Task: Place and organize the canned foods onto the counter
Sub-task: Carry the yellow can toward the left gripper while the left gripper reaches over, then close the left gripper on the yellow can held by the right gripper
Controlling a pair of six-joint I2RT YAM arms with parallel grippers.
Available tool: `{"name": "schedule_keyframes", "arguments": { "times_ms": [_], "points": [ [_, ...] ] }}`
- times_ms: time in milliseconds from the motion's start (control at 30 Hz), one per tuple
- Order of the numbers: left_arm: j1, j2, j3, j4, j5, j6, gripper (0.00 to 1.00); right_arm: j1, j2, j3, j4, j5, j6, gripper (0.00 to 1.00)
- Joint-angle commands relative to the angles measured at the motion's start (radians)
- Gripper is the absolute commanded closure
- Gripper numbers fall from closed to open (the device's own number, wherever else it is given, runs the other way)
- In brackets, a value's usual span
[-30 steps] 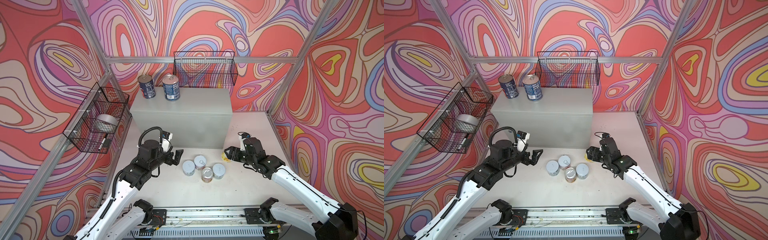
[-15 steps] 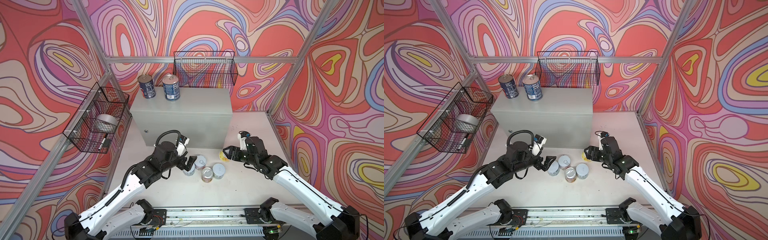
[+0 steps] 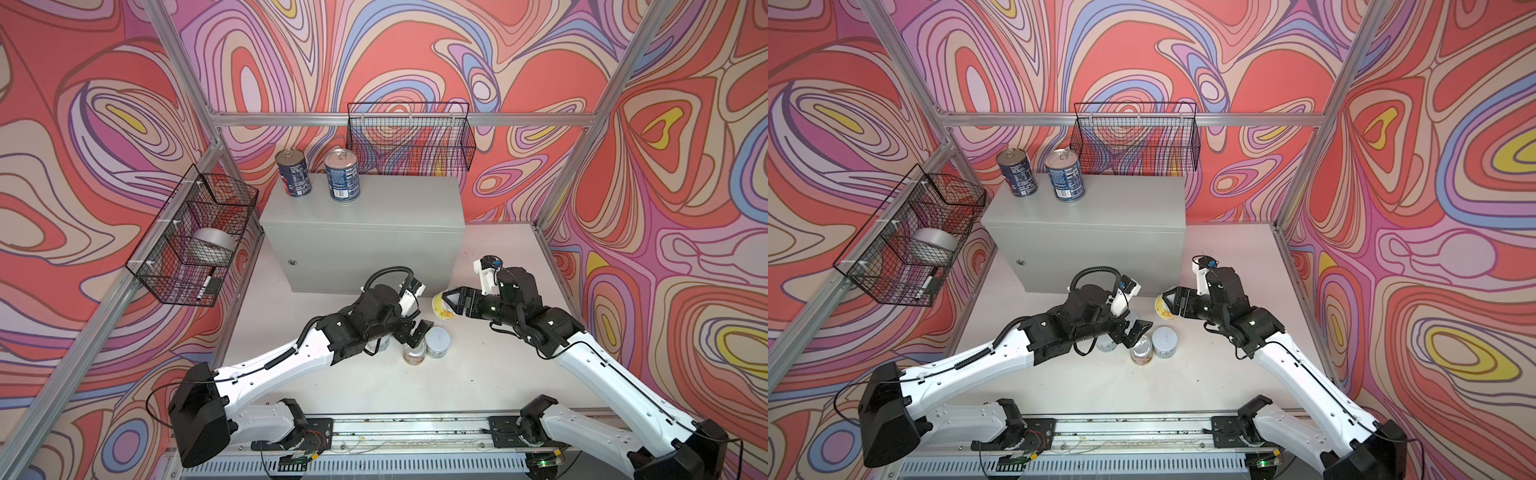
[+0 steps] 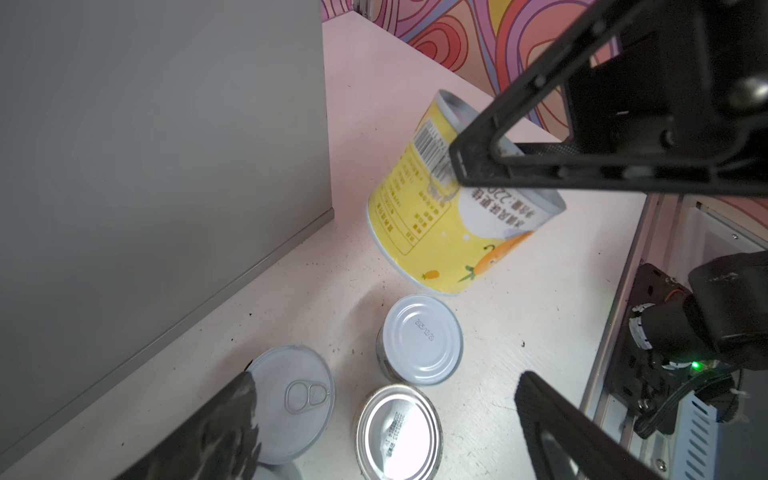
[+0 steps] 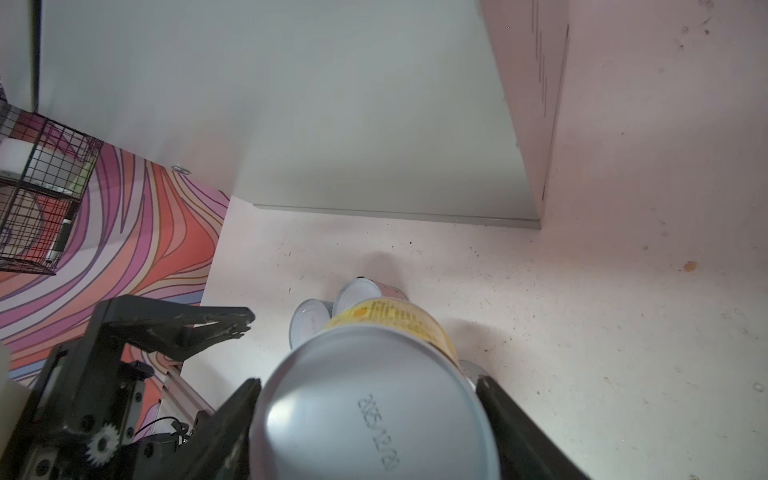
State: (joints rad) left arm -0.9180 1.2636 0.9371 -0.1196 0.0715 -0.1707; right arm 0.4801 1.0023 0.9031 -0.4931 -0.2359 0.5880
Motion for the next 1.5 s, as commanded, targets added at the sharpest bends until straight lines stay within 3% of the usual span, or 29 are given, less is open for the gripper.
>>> {"name": "schedule_keyframes", "arguments": {
  "times_ms": [0,867,1467],
  "points": [
    [-0.010,0.016,0.040,0.090,0.036,-0.024,0.00,0.002,-0.022,0.052,0.024,-0.055,-0.014,0.30],
    [-0.024,0.127,0.123,0.148,0.157,0.019,0.00,0.002,0.040,0.152,-0.033,-0.208,-0.037,0.30],
    [-0.024,0.157,0.118,0.197,0.195,0.028,0.16,0.002,0.038,0.165,-0.065,-0.251,-0.063,0.31]
  ]
}}
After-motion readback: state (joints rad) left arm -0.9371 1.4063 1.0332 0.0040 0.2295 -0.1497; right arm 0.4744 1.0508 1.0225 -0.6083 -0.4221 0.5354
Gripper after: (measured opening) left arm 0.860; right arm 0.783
